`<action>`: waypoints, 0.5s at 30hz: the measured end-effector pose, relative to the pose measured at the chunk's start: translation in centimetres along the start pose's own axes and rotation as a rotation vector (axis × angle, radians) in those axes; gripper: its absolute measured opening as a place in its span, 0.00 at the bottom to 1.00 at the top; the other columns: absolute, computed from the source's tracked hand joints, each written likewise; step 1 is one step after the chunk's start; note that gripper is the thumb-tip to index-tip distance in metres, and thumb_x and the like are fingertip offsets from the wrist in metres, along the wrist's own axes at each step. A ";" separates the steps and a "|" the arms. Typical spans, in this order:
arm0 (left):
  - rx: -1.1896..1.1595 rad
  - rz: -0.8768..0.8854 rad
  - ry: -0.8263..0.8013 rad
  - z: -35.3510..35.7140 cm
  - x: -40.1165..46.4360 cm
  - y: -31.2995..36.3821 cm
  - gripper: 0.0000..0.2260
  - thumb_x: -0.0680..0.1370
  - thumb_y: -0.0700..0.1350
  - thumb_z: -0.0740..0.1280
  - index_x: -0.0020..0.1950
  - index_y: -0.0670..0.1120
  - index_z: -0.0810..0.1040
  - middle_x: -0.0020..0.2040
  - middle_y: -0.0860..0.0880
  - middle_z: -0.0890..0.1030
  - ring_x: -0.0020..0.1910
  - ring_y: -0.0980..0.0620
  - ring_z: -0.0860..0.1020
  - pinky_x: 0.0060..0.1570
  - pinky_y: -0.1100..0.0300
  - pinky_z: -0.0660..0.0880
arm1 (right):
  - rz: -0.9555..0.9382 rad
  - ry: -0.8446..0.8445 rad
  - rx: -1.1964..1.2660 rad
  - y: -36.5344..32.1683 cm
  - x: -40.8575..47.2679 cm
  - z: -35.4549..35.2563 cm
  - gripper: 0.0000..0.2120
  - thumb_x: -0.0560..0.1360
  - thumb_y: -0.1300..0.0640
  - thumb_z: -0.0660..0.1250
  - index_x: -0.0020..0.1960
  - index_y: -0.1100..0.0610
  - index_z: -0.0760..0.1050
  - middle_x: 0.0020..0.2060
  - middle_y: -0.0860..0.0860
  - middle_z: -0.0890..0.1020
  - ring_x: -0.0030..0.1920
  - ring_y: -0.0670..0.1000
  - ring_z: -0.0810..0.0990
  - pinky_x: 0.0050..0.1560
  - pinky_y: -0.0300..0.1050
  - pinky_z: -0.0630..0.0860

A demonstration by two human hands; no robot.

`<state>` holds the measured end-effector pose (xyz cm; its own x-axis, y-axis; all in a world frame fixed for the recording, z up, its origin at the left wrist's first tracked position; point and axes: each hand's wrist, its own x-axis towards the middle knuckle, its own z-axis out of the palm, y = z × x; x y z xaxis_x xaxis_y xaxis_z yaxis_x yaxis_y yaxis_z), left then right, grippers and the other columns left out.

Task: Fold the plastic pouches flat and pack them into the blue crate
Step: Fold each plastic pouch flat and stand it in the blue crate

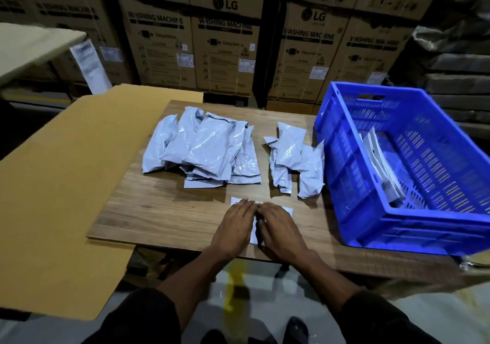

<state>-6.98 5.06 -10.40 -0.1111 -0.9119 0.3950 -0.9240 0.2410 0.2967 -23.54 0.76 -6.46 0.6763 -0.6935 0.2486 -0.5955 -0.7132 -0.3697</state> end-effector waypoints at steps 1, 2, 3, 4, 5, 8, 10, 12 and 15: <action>0.007 -0.020 -0.037 0.1 0.2 0.1 0.20 0.77 0.41 0.56 0.63 0.36 0.81 0.62 0.40 0.82 0.63 0.40 0.80 0.62 0.48 0.78 | 0.023 -0.023 -0.043 -0.1 0.3 0.2 0.21 0.79 0.54 0.54 0.67 0.60 0.74 0.64 0.55 0.79 0.66 0.56 0.74 0.71 0.50 0.67; 0.026 -0.034 -0.083 0.3 0.3 0.1 0.21 0.78 0.42 0.56 0.64 0.36 0.80 0.63 0.40 0.82 0.64 0.41 0.80 0.62 0.47 0.78 | 0.049 -0.067 -0.097 0.0 0.3 0.6 0.24 0.80 0.52 0.51 0.71 0.61 0.72 0.68 0.56 0.76 0.70 0.56 0.71 0.73 0.52 0.64; 0.055 -0.036 -0.133 0.4 0.3 0.0 0.22 0.78 0.43 0.55 0.66 0.37 0.79 0.65 0.40 0.81 0.66 0.41 0.79 0.63 0.46 0.77 | 0.075 -0.120 -0.151 0.1 0.2 1.2 0.26 0.81 0.50 0.48 0.74 0.60 0.68 0.72 0.56 0.73 0.73 0.56 0.69 0.75 0.54 0.62; 0.087 -0.034 -0.170 0.6 0.1 -0.1 0.23 0.79 0.44 0.55 0.68 0.38 0.78 0.67 0.40 0.79 0.69 0.42 0.77 0.65 0.46 0.76 | 0.093 -0.159 -0.200 0.4 -0.1 1.8 0.27 0.82 0.48 0.47 0.76 0.60 0.66 0.74 0.55 0.70 0.75 0.55 0.67 0.76 0.55 0.61; 0.116 -0.032 -0.183 0.7 -0.1 -0.3 0.23 0.79 0.45 0.54 0.71 0.39 0.76 0.70 0.41 0.78 0.70 0.43 0.75 0.67 0.46 0.75 | 0.106 -0.186 -0.241 0.6 -0.3 2.2 0.27 0.83 0.47 0.47 0.77 0.59 0.64 0.75 0.54 0.68 0.76 0.54 0.65 0.76 0.55 0.59; 0.135 -0.057 -0.194 0.6 -0.5 -0.8 0.24 0.81 0.48 0.53 0.74 0.42 0.74 0.74 0.45 0.74 0.73 0.45 0.73 0.68 0.46 0.73 | 0.113 -0.209 -0.308 0.9 -0.5 2.4 0.26 0.85 0.46 0.47 0.79 0.56 0.61 0.77 0.51 0.66 0.77 0.52 0.61 0.77 0.53 0.53; 0.135 -0.065 -0.210 0.7 -0.8 -0.9 0.25 0.81 0.50 0.53 0.75 0.43 0.72 0.75 0.46 0.73 0.74 0.46 0.71 0.68 0.46 0.72 | 0.106 -0.224 -0.339 1.1 -0.5 2.3 0.27 0.85 0.44 0.47 0.79 0.56 0.60 0.77 0.51 0.65 0.77 0.52 0.61 0.76 0.52 0.49; 0.128 -0.072 -0.235 0.7 -0.8 -1.0 0.25 0.81 0.51 0.54 0.76 0.43 0.70 0.76 0.46 0.72 0.75 0.45 0.70 0.67 0.45 0.72 | 0.112 -0.259 -0.329 1.3 -0.5 2.1 0.28 0.85 0.43 0.46 0.80 0.55 0.58 0.78 0.50 0.64 0.78 0.52 0.60 0.75 0.52 0.47; 0.132 -0.067 -0.257 0.6 -1.0 -1.4 0.26 0.82 0.52 0.53 0.78 0.44 0.68 0.77 0.46 0.70 0.76 0.44 0.68 0.68 0.44 0.72 | 0.107 -0.300 -0.308 1.3 -0.3 1.5 0.28 0.84 0.43 0.46 0.81 0.54 0.53 0.80 0.49 0.58 0.79 0.51 0.54 0.76 0.53 0.45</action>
<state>-5.82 5.44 -11.72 -0.1213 -0.9827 0.1402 -0.9702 0.1472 0.1926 -23.86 0.25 -8.37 0.6726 -0.7372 -0.0645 -0.7398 -0.6676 -0.0835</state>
